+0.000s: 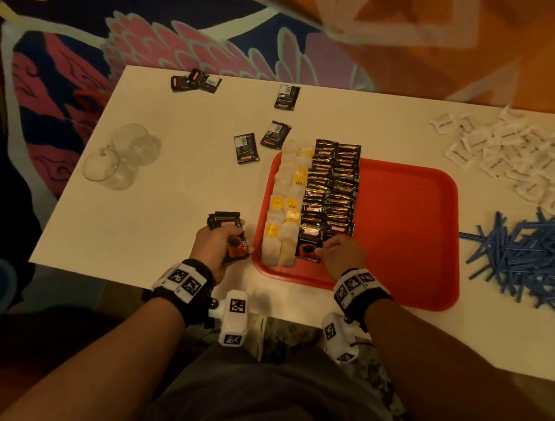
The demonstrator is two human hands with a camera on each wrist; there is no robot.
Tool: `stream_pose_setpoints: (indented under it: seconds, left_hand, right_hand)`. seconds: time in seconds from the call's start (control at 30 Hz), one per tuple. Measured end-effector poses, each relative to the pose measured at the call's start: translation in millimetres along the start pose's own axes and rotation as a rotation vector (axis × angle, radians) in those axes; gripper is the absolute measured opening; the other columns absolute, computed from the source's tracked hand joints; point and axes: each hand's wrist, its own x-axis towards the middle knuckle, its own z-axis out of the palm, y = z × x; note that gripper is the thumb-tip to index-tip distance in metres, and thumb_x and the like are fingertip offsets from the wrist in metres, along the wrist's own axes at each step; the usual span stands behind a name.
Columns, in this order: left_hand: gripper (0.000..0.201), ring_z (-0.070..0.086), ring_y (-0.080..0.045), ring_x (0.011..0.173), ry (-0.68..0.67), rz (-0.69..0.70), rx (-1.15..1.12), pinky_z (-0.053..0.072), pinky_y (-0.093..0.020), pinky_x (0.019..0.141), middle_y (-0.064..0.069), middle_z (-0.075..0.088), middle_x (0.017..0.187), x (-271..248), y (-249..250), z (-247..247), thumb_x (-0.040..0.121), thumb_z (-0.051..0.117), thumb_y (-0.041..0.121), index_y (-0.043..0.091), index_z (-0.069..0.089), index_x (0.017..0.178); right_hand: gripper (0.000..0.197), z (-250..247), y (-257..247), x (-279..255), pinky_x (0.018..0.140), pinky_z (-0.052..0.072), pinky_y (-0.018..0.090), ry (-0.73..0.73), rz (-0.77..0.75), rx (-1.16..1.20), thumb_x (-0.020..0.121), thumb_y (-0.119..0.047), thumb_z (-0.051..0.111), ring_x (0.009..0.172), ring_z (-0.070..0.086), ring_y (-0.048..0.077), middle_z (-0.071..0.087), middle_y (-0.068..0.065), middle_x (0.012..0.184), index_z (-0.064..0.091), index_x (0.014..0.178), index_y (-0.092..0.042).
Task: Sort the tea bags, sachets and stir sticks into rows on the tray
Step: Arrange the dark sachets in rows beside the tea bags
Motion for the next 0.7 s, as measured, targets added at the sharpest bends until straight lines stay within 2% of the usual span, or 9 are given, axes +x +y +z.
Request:
stream_pose_setpoints:
  seconds: [0.13, 0.37, 0.53, 0.63, 0.7]
  left_hand:
    - [0.016, 0.063, -0.028, 0.084, -0.006, 0.002, 0.025, 0.054, -0.039, 0.065, -0.011, 0.065, 0.089, 3, -1, -6, 0.093, 0.058, 0.004, 0.01, 0.069, 0.103]
    - [0.01, 0.069, -0.022, 0.072, -0.011, 0.013, 0.06, 0.059, -0.034, 0.058, -0.009, 0.07, 0.085, 1, -2, 3, 0.09, 0.067, 0.003, 0.009, 0.066, 0.098]
    - [0.025, 0.072, -0.03, 0.089, -0.046, 0.041, 0.117, 0.059, -0.048, 0.083, -0.016, 0.074, 0.1, 0, -3, 12, 0.084, 0.075, 0.006, 0.007, 0.069, 0.108]
    - [0.027, 0.073, -0.03, 0.093, -0.079, 0.051, 0.122, 0.058, -0.049, 0.088, -0.013, 0.076, 0.097, -2, 0, 23, 0.081, 0.079, 0.007, 0.01, 0.071, 0.107]
    - [0.026, 0.073, -0.03, 0.094, -0.121, 0.058, 0.103, 0.057, -0.047, 0.088, -0.012, 0.077, 0.097, -7, 4, 34, 0.081, 0.078, 0.007, 0.011, 0.072, 0.106]
  right_hand:
    - [0.017, 4, -1, -1, 0.054, 0.039, 0.014, 0.044, 0.002, -0.01, 0.08, -0.026, 0.078, 0.074, 0.058, 0.006, 0.062, -0.01, 0.077, 0.063, 0.084, -0.018]
    - [0.021, 2, 2, -2, 0.052, 0.034, 0.014, 0.065, 0.007, -0.013, 0.078, -0.031, 0.079, 0.073, 0.057, 0.003, 0.064, -0.009, 0.079, 0.064, 0.085, -0.019]
    - [0.019, -7, 4, -6, 0.053, 0.036, 0.014, 0.055, -0.006, 0.015, 0.08, -0.029, 0.078, 0.081, 0.062, 0.006, 0.067, -0.008, 0.086, 0.064, 0.087, -0.019]
    - [0.019, -17, -5, -15, 0.058, 0.038, 0.017, 0.025, -0.08, 0.009, 0.085, -0.034, 0.073, 0.083, 0.06, 0.009, 0.065, -0.007, 0.087, 0.063, 0.089, -0.018]
    - [0.023, -23, -17, -22, 0.063, 0.042, 0.02, -0.056, -0.155, 0.122, 0.084, -0.037, 0.072, 0.083, 0.059, 0.004, 0.065, -0.008, 0.09, 0.065, 0.092, -0.016]
